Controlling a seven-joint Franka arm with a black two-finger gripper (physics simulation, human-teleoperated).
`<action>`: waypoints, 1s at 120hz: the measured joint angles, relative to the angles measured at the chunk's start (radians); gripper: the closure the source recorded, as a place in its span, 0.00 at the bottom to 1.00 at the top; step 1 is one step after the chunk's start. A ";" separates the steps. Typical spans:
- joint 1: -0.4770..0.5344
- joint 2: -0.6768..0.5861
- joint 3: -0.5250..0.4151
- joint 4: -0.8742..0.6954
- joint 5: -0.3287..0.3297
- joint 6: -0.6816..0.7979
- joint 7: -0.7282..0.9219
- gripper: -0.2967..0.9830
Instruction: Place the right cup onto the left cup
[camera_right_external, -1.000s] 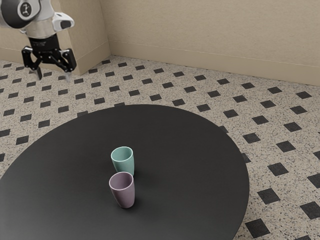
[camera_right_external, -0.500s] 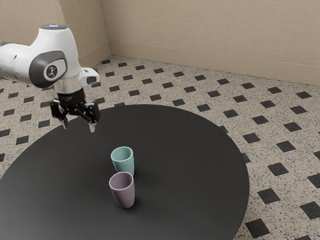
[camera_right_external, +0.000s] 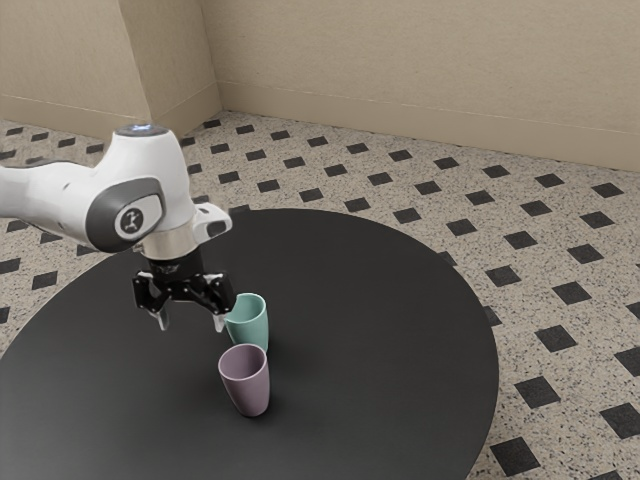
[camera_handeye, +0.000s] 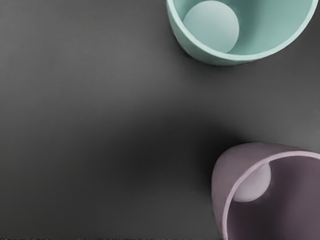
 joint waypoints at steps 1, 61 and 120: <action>0.000 0.000 0.000 -0.002 0.000 0.002 -0.002 0.23; -0.009 0.078 -0.028 -0.057 -0.003 0.118 -0.100 0.23; -0.026 0.143 -0.028 -0.053 0.000 0.192 -0.141 0.47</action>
